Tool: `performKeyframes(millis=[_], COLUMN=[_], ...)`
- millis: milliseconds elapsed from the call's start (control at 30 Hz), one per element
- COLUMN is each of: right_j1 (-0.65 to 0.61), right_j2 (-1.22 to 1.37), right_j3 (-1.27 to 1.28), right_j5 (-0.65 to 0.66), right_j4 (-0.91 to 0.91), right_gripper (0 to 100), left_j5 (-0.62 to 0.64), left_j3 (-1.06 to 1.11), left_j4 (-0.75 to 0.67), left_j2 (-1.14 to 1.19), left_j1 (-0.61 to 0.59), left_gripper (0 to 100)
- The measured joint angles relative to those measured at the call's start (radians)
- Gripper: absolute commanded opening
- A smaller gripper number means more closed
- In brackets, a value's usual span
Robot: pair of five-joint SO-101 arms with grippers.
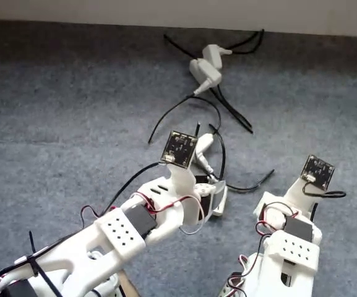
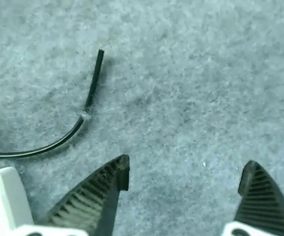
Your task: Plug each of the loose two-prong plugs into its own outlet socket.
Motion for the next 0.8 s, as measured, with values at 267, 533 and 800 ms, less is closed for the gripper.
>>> performKeyframes(millis=[267, 533, 800], right_j1=[0.000, 0.000, 0.000], right_j2=[0.000, 0.000, -0.003], right_j3=[0.005, 0.009, 0.009], right_j5=[0.005, 0.005, 0.005], right_j4=[-0.014, -0.037, -0.041], right_gripper=[34.3, 34.3, 34.3], left_j5=[0.006, 0.005, 0.006], left_j3=[0.002, -0.017, -0.176], left_j4=[0.103, 0.104, 0.106], left_j2=[0.002, 0.129, 0.379], left_j1=[0.058, 0.072, 0.069], left_gripper=[1, 1, 1])
